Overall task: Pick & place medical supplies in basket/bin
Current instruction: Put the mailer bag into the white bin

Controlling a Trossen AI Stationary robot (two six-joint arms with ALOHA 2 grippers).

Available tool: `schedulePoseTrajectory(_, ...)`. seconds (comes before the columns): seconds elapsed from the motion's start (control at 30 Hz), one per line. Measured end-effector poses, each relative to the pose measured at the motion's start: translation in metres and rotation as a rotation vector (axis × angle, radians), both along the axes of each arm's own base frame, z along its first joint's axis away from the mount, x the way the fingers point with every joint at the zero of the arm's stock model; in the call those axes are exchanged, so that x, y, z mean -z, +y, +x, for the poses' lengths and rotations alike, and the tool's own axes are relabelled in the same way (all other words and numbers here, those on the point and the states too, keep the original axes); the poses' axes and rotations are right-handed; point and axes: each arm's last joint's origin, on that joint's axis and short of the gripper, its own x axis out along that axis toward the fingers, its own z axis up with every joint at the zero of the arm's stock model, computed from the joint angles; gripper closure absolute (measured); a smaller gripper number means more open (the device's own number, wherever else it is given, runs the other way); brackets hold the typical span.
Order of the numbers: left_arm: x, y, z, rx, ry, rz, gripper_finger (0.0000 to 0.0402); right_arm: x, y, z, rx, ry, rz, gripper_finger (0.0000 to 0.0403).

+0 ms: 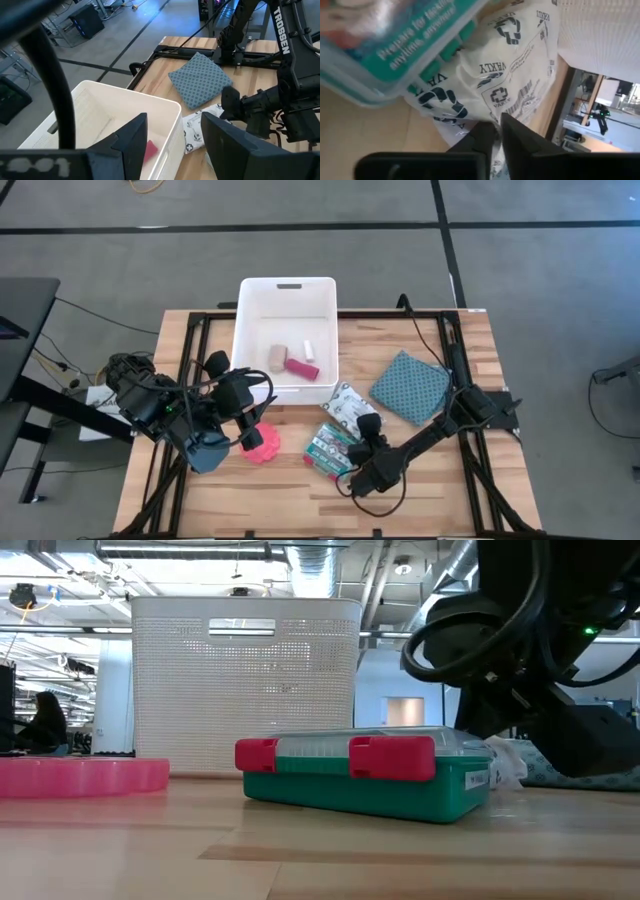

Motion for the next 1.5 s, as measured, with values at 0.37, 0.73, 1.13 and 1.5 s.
schedulePoseTrajectory(0.37,0.0,0.0,0.0,0.001,0.001,0.002,0.0226,-0.014,0.016,-0.008,0.036,0.067,0.037,0.0402)
schedulePoseTrajectory(0.73,0.0,0.0,0.0,0.002,0.002,0.003,0.0226,-0.114,0.094,-0.028,-0.031,-0.199,0.136,0.0402)
schedulePoseTrajectory(1.13,0.0,-0.001,0.0,0.016,0.013,-0.019,0.0226,-0.177,0.102,-0.015,-0.257,-0.602,-0.125,0.0403)
schedulePoseTrajectory(1.5,0.0,-0.001,0.0,0.013,0.01,-0.016,0.0226,-0.203,-0.011,0.055,-0.097,-0.551,-0.576,0.0403)
